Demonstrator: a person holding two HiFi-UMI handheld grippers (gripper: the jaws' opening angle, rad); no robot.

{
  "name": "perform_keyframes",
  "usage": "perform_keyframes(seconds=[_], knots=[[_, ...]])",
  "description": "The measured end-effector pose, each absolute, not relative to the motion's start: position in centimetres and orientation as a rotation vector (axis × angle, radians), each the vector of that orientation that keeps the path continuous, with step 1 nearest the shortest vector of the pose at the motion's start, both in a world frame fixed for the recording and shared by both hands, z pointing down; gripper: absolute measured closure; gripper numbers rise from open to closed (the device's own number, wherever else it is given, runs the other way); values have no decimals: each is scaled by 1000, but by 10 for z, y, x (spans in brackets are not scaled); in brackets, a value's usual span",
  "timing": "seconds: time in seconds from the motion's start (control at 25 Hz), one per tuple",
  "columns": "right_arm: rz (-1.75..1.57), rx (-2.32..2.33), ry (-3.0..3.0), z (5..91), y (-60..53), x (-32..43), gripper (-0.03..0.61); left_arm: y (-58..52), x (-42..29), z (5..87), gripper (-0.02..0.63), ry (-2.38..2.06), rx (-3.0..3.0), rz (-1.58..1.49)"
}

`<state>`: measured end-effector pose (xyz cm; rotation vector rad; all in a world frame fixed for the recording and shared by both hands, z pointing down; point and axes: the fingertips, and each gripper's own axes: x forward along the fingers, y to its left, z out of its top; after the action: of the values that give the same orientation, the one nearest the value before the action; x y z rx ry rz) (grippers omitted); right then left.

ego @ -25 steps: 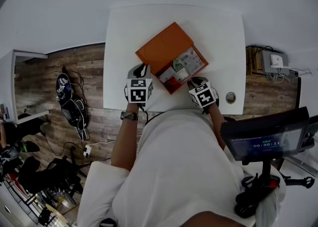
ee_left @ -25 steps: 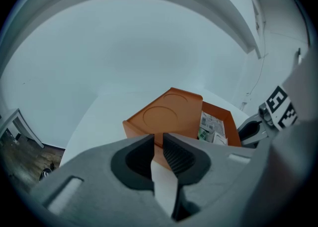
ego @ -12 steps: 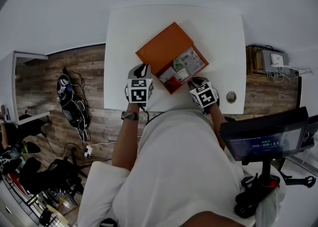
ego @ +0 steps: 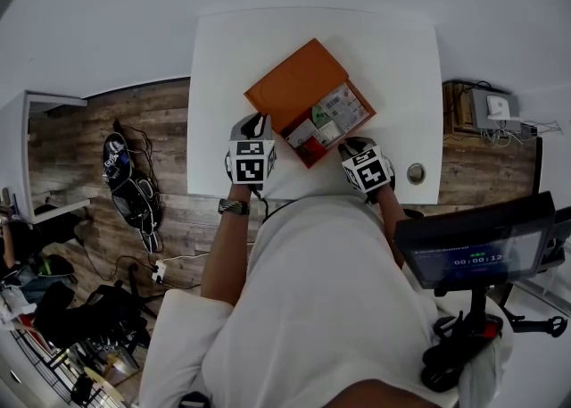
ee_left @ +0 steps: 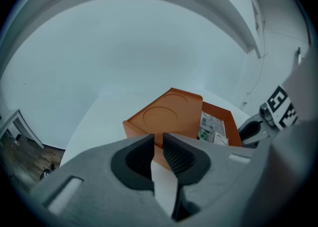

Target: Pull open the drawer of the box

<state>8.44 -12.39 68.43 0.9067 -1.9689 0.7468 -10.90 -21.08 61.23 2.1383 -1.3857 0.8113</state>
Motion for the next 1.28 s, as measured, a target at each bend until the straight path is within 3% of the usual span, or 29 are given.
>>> perform_keyframes(seconds=[1.04,1.28], knots=[[743,952,-1965,682,-118,85,508,-205,-108,607,554,-1399,2164,821],[817,1011,-1930,680,-112,89,485,-202,-111,605,554,-1404,2194,705]])
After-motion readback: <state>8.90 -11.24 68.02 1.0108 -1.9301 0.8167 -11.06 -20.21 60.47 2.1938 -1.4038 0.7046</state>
